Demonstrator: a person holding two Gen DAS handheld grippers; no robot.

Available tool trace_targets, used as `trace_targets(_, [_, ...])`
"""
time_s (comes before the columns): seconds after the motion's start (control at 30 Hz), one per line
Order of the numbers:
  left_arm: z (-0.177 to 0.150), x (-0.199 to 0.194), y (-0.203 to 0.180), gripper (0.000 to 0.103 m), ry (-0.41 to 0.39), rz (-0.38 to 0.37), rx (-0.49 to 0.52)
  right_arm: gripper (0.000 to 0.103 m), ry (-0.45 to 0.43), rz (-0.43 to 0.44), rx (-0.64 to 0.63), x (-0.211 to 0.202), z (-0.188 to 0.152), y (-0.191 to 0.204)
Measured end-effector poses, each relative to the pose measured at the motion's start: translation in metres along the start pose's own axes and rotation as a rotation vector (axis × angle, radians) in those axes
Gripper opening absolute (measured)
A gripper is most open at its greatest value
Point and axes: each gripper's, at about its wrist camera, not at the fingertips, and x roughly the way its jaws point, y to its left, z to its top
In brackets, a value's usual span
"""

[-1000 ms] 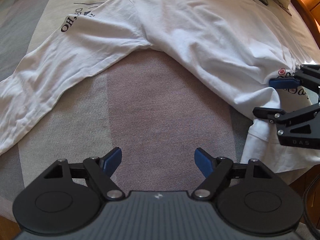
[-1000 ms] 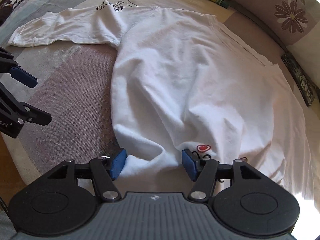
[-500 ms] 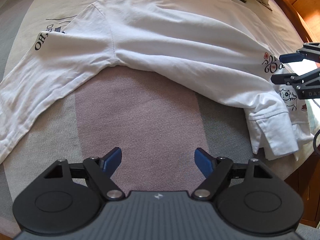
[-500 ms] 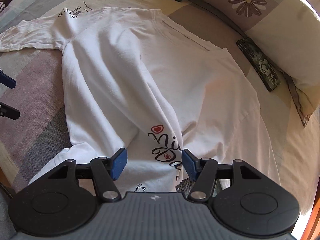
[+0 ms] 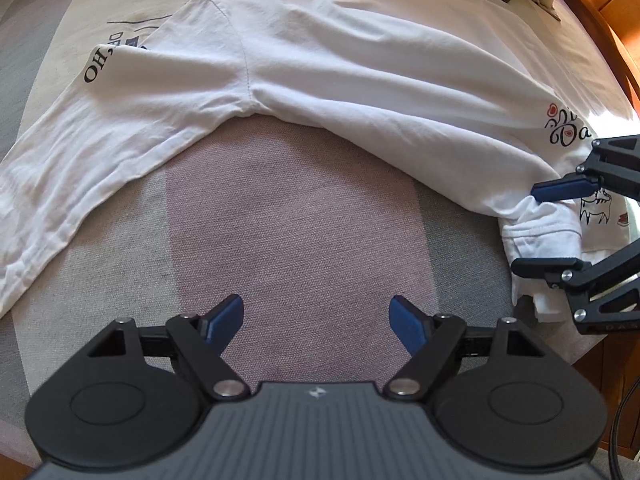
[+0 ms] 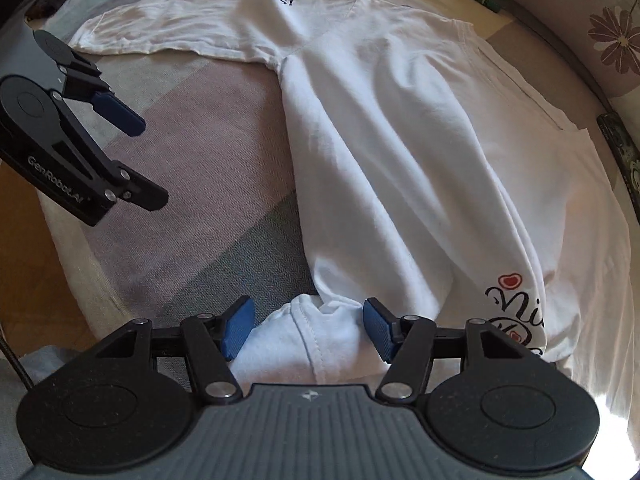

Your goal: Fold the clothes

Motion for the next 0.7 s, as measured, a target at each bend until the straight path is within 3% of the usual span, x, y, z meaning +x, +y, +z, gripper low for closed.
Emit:
trace_targets(0.17, [-0.008,-0.002,0.005,0.08,0.005,0.012,-0.022,0.065,0.034,-0.079,0.037,-0.007,-0.017,-0.042])
trace_targets(0.37, [-0.007,-0.004,-0.007,0.08,-0.008,-0.029,-0.029,0.065,0.024,-0.108,0.207,-0.027,-0.029,-0.099])
trace_targets(0.5, [-0.005,-0.004,-0.016,0.08,-0.012,-0.044,0.002,0.066,0.011,-0.209,0.178,-0.031,-0.028,-0.101])
trace_targets(0.6, [-0.004,-0.005,-0.018,0.08,-0.012,-0.044,0.009,0.066,-0.03,-0.2,0.177,-0.038,-0.026,-0.097])
trace_targets(0.7, [-0.004,-0.005,-0.017,0.08,-0.006,-0.036,0.009,0.066,-0.034,-0.259,0.075,-0.036,-0.021,-0.087])
